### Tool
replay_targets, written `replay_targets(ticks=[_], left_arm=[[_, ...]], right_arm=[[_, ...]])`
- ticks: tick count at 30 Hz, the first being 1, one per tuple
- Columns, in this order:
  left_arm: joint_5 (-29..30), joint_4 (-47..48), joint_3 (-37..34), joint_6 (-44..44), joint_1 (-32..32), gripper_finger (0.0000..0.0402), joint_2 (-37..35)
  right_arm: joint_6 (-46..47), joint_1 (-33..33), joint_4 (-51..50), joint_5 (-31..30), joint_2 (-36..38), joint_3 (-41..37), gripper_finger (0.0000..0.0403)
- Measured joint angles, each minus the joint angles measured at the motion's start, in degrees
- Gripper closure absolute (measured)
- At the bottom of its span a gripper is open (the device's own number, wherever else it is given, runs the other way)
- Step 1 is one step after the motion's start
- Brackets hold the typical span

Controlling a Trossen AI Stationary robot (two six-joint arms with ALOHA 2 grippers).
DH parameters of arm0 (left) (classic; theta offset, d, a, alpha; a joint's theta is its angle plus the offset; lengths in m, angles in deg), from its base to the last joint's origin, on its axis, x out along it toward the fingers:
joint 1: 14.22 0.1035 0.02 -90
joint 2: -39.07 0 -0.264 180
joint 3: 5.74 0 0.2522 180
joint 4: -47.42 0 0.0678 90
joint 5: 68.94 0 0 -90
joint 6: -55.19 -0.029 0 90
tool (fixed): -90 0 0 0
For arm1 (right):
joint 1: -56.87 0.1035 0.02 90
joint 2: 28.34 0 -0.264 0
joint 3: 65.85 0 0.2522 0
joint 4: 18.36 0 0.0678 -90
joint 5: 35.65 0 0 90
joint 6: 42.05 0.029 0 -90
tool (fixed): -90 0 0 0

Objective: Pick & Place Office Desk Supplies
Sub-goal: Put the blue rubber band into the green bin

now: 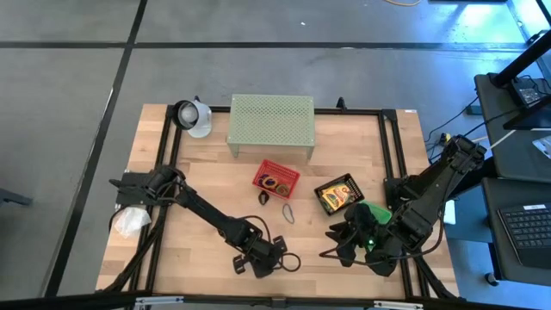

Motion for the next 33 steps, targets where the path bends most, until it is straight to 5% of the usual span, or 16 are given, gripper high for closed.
replay_targets(ticks=[19, 28, 33], left_arm=[[4.38, 0.22, -0.11, 24.05, 0.38, 0.0400, -13.09], [6.94, 3.09, -0.29, 32.42, 2.39, 0.0400, -23.36], [7.52, 3.35, -0.33, 36.11, 3.00, 0.0400, -27.01]], right_arm=[[-10.05, -0.11, 2.63, -2.20, -0.49, -0.02, 0.0285], [-30.70, -2.01, 18.88, -2.81, -8.62, -0.02, 0.0279], [-36.53, -4.92, 27.62, -2.97, -13.52, -0.04, 0.0240]])
